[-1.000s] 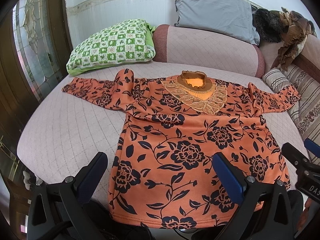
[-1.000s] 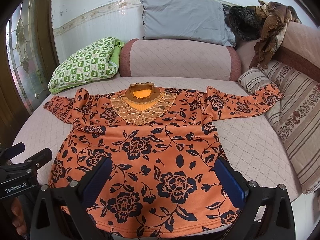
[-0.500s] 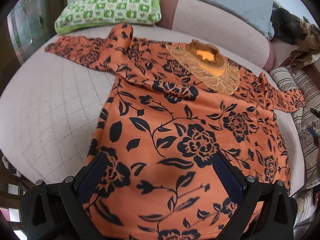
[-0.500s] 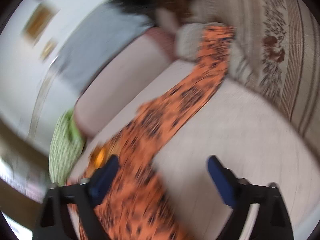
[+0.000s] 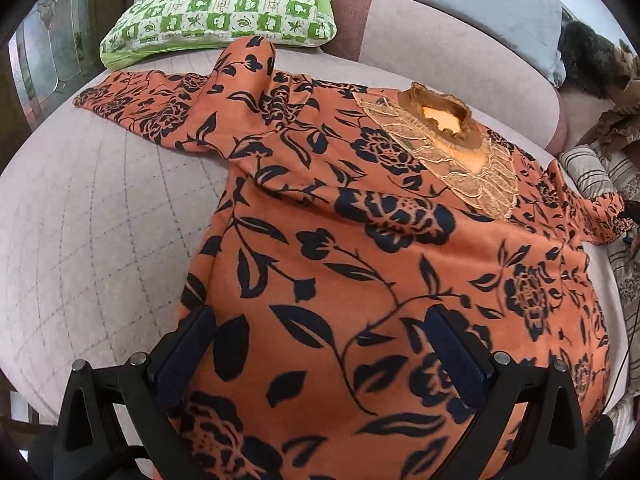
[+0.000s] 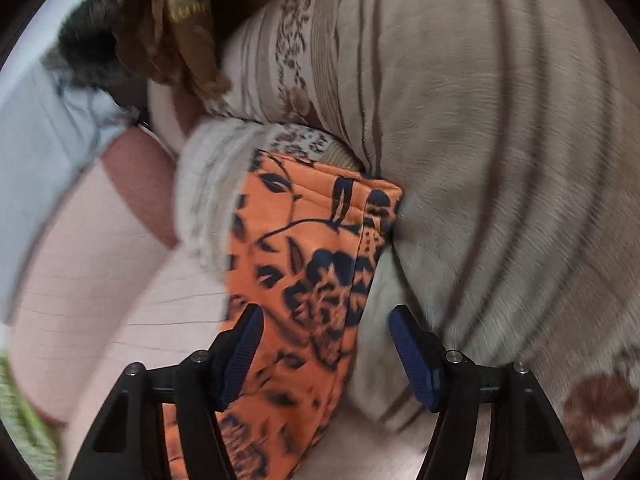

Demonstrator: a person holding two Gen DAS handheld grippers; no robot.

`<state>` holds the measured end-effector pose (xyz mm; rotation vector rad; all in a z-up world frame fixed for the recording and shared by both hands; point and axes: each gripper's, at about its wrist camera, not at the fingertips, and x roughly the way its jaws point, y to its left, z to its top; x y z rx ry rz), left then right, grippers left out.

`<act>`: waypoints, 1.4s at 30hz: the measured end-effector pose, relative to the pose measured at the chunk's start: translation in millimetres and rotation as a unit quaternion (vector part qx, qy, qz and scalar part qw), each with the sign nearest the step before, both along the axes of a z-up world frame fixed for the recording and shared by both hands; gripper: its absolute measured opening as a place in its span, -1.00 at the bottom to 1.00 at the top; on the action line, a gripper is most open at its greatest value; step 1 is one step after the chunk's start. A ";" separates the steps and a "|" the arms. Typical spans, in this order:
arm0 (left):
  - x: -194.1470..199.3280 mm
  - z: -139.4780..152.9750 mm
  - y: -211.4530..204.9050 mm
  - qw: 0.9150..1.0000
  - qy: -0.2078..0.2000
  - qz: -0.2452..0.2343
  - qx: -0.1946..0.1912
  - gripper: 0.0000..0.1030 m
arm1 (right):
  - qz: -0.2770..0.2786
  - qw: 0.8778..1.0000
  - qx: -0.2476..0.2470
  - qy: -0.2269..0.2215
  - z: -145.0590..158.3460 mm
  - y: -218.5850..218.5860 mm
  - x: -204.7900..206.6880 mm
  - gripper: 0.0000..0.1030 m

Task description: Fold small clothes

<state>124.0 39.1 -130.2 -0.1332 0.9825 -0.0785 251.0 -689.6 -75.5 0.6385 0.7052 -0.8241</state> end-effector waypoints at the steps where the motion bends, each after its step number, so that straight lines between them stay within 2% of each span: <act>1: -0.1 0.2 -0.2 1.000 -0.005 -0.007 0.005 1.00 | -0.006 1.000 -0.013 0.017 -1.7 -1.1 5.3 -0.19; 2: 0.0 0.2 -0.6 1.000 -0.006 -0.012 0.009 1.00 | -0.002 0.999 -0.024 0.034 -2.9 -1.7 10.0 -0.48; 3: -0.5 0.5 -0.2 1.000 -0.008 -0.016 0.010 1.00 | 0.015 0.998 -0.040 0.047 1.2 0.8 15.8 -0.60; 4: -1.5 1.5 1.0 1.000 -0.011 -0.018 0.009 1.00 | 0.026 0.997 -0.056 0.051 7.1 4.4 18.0 -0.86; 5: -2.2 2.8 2.9 1.000 -0.016 -0.017 0.007 1.00 | 0.046 0.996 -0.068 0.039 17.4 12.1 18.9 -0.91; 9: -6.6 12.0 14.3 0.999 -0.037 0.000 -0.014 1.00 | 0.135 0.982 -0.127 -0.028 85.4 81.4 19.3 -0.91; 12: -14.2 19.1 24.5 0.998 -0.050 0.008 -0.027 1.00 | 0.210 0.963 -0.142 -0.091 144.2 157.6 14.7 -0.91; 14: -21.2 25.9 34.2 0.997 -0.064 0.016 -0.035 1.00 | 0.267 0.943 -0.149 -0.128 177.2 225.1 7.4 -0.91; 17: -31.6 33.3 51.6 0.995 -0.077 0.030 -0.048 1.00 | 0.348 0.911 -0.160 -0.155 194.0 331.1 -2.9 -0.91; 19: -38.0 36.7 64.3 0.994 -0.083 0.041 -0.058 1.00 | 0.393 0.891 -0.157 -0.163 185.8 398.9 -11.6 -0.91; 22: -46.0 37.7 80.3 0.993 -0.086 0.052 -0.061 1.00 | 0.438 0.878 -0.118 -0.154 146.9 474.8 -5.3 -0.87; 24: -49.3 35.8 88.1 0.993 -0.082 0.057 -0.059 1.00 | 0.473 0.867 -0.090 -0.129 103.0 521.7 3.3 -0.85; 25: -51.4 34.8 92.2 0.993 -0.081 0.061 -0.059 1.00 | 0.505 0.854 -0.076 -0.100 70.0 547.4 12.7 -0.80; 27: -53.8 33.7 97.9 0.993 -0.077 0.067 -0.059 1.00 | 0.547 0.835 -0.049 -0.033 14.5 574.5 30.0 -0.40; 28: -54.5 33.9 100.9 0.993 -0.076 0.068 -0.063 1.00 | 0.559 0.828 -0.035 0.015 -18.0 580.4 37.9 0.29; 29: -54.3 34.9 102.3 0.993 -0.075 0.070 -0.066 1.00 | 0.561 0.827 -0.027 0.030 -33.4 577.1 38.4 0.44; 30: -53.9 36.6 103.3 0.992 -0.077 0.071 -0.068 1.00 | 0.557 0.829 -0.020 0.029 -42.1 569.9 30.5 0.44; 33: -45.1 44.4 101.5 0.991 -0.088 0.066 -0.077 1.00 | 0.547 0.837 -0.007 -0.009 -32.5 519.5 5.2 0.44; 35: -29.8 53.2 95.3 0.990 -0.091 0.059 -0.092 1.00 | 0.524 0.851 -0.022 -0.020 -15.4 492.7 -6.5 0.50; 38: 2.3 70.8 76.1 0.988 -0.099 0.037 -0.117 1.00 | 0.465 0.884 -0.012 -0.044 -1.2 434.6 -10.4 0.67; 41: 45.0 79.2 43.8 0.989 -0.090 0.000 -0.117 1.00 | 0.430 0.901 0.020 -0.051 -11.3 382.2 -10.1 0.67; 42: 63.9 78.0 29.9 0.991 -0.079 -0.012 -0.112 1.00 | 0.424 0.904 0.027 -0.051 -15.6 377.0 -14.0 0.67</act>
